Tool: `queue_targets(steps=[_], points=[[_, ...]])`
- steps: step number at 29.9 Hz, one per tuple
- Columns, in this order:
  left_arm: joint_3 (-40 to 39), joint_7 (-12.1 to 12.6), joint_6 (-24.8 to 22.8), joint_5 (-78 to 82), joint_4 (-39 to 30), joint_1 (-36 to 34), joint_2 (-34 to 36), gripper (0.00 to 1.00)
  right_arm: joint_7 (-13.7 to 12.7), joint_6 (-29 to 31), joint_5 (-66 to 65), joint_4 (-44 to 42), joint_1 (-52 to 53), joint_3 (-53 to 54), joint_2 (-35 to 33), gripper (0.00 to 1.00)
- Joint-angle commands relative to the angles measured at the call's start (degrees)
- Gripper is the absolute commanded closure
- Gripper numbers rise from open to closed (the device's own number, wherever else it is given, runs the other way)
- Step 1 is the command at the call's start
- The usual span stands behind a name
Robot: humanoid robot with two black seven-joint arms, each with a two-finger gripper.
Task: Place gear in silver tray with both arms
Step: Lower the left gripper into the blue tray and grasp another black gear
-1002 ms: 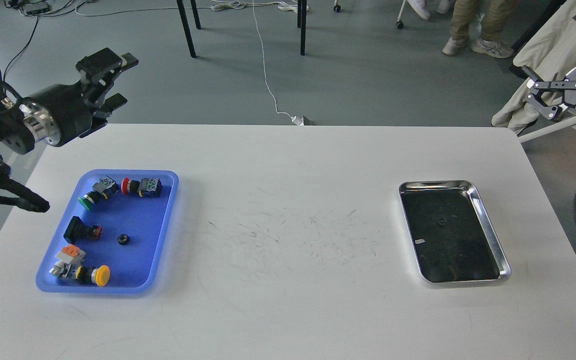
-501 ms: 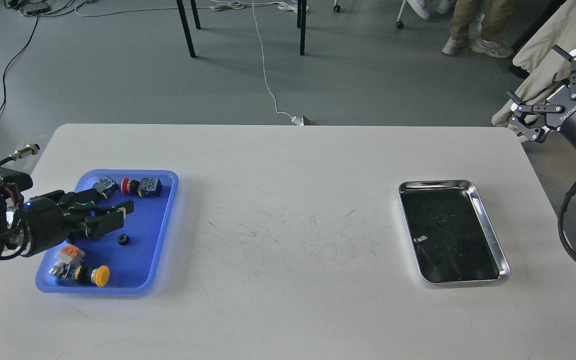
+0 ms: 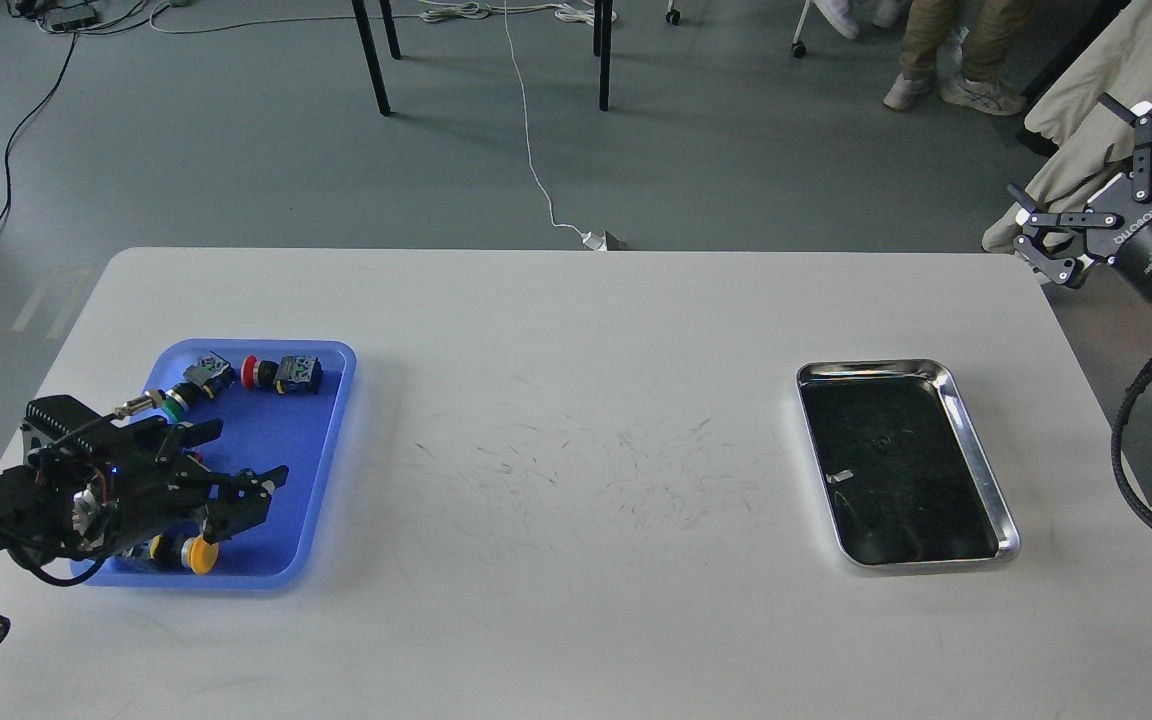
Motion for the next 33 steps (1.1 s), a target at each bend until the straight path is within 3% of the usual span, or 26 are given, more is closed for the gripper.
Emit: queue_targets(steps=[1,7,14,21,28,33], points=[[0.02,-0.22,0.92,0.29,1.72,0.93,-0.80,0.06,-0.01,0.00,0.05,-0.11,-0.09,0.01,0.00,0.05],[-0.07,-0.83,0.92,0.11,2.60,1.29,-1.24,0.15,-0.01,0.00,0.05,-0.02,-0.26,0.01,0.09,0.05],[-0.07,-1.01,0.92,0.20,4.01,1.29,-2.30,0.37,-0.01,0.00,-0.04,0.07,-0.17,0.62,0.09,0.05],[0.02,-1.19,0.92,0.29,4.80,1.37,-2.56,0.52,-0.01,0.00,0.05,0.16,-0.17,0.80,0.09,0.05],[0.02,-2.50,0.74,0.29,4.89,1.46,-2.04,0.92,-0.01,0.00,-0.04,0.07,-0.17,1.15,0.09,0.05],[-0.59,-3.29,0.74,-0.41,4.36,0.50,-1.51,0.95,-0.01,0.00,-0.04,0.16,-0.17,1.24,0.09,0.05]])
